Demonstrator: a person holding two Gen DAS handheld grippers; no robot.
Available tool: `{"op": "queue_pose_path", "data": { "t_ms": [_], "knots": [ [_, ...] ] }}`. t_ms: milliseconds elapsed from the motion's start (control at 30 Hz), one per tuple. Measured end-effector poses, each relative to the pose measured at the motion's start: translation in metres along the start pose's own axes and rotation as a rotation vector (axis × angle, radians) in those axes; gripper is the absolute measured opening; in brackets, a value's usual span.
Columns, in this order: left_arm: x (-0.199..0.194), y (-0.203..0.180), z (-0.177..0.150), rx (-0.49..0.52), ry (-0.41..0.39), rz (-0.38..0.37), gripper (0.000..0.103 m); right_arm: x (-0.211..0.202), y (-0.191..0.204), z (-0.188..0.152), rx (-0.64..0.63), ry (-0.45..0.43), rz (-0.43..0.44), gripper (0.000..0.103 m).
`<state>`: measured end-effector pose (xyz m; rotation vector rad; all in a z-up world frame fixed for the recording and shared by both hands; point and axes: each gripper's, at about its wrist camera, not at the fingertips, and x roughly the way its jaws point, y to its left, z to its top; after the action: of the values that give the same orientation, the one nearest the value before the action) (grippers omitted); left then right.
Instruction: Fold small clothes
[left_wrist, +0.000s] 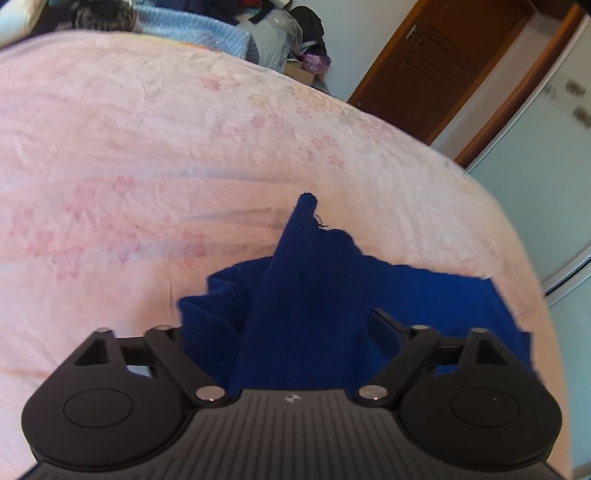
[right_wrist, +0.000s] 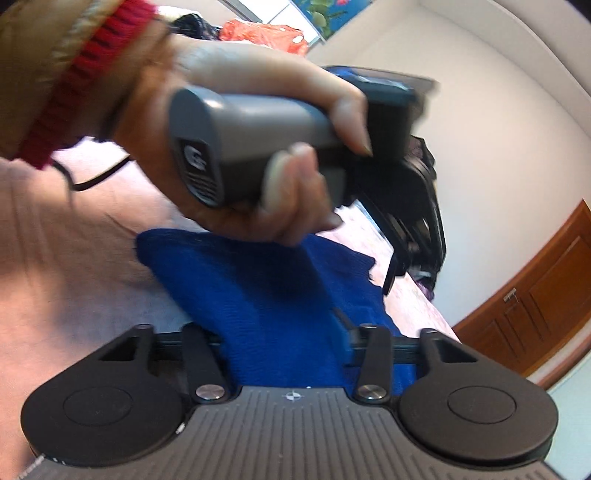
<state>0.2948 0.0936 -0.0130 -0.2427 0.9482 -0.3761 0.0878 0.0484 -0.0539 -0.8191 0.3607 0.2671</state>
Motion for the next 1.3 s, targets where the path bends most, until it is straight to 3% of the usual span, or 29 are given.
{"op": "queue_pose_path", "data": {
  "t_ms": [33,133,433,767,1300],
  "knots": [
    [0.0,-0.004,-0.001,0.027,-0.004,0.042,0.062,-0.001,0.001,0.0,-0.003,-0.003,0.003,0.043],
    [0.001,-0.01,-0.002,0.076,-0.011,0.109,0.046,-0.005,0.003,0.0,0.001,-0.006,0.02,0.036],
    [-0.001,-0.017,-0.007,0.118,-0.03,0.164,0.018,-0.016,0.013,-0.004,-0.042,-0.019,0.038,0.015],
    [-0.012,-0.039,-0.009,0.191,-0.051,0.237,0.014,-0.023,-0.015,-0.008,0.041,-0.047,0.069,0.008],
    [-0.041,-0.09,-0.001,0.239,-0.111,0.314,0.013,-0.064,-0.089,-0.045,0.377,-0.124,0.103,0.006]
  ]
}}
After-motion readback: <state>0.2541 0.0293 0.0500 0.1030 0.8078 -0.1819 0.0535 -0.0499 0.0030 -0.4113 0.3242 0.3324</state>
